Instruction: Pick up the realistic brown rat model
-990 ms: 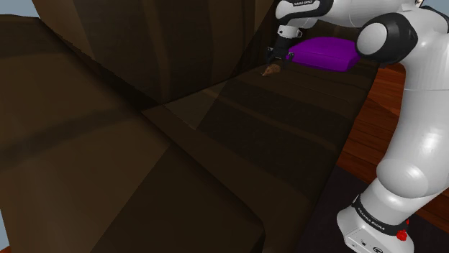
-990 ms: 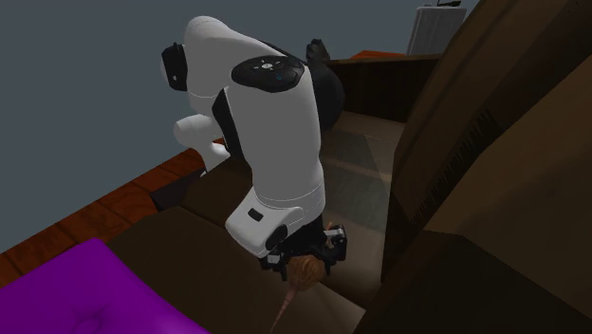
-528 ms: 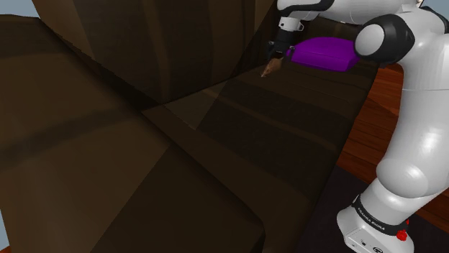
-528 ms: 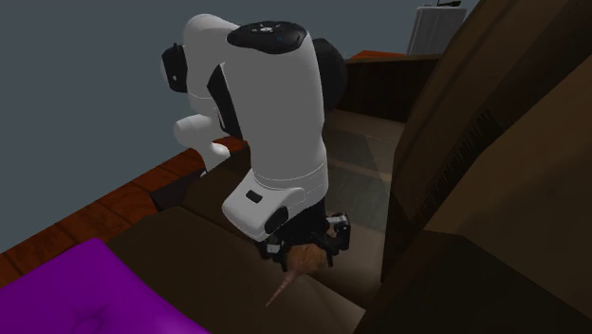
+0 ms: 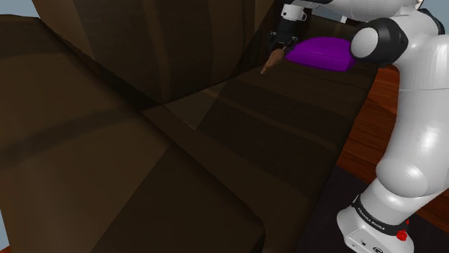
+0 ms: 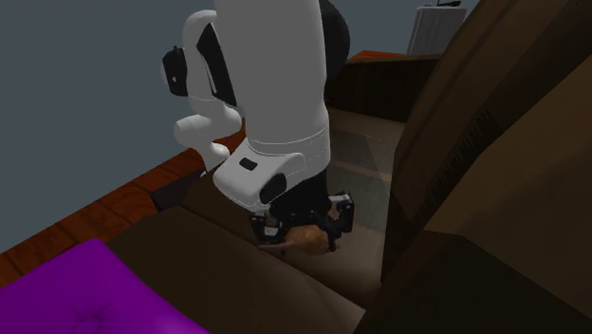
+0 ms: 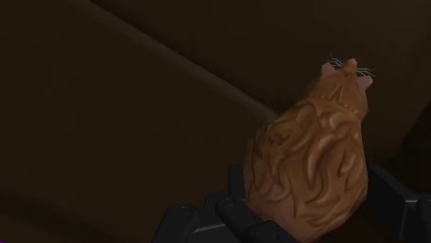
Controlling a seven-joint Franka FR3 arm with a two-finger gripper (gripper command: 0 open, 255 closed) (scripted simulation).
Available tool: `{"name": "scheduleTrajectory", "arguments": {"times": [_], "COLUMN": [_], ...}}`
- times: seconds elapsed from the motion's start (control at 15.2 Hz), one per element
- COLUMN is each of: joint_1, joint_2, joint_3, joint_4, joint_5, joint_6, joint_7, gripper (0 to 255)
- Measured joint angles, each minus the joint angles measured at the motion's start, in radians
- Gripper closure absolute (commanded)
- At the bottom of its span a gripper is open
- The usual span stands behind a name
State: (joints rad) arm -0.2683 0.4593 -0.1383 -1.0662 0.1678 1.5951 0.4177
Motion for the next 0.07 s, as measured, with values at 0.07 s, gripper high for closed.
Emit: {"name": "scheduleTrajectory", "arguments": {"times": [0.07], "joint_1": [-0.001], "joint_2": [0.006], "joint_3": [0.0], "joint_4": [0.018], "joint_5": [0.001], "joint_6": [-0.012], "joint_7": [0.001], "gripper": [255]}}
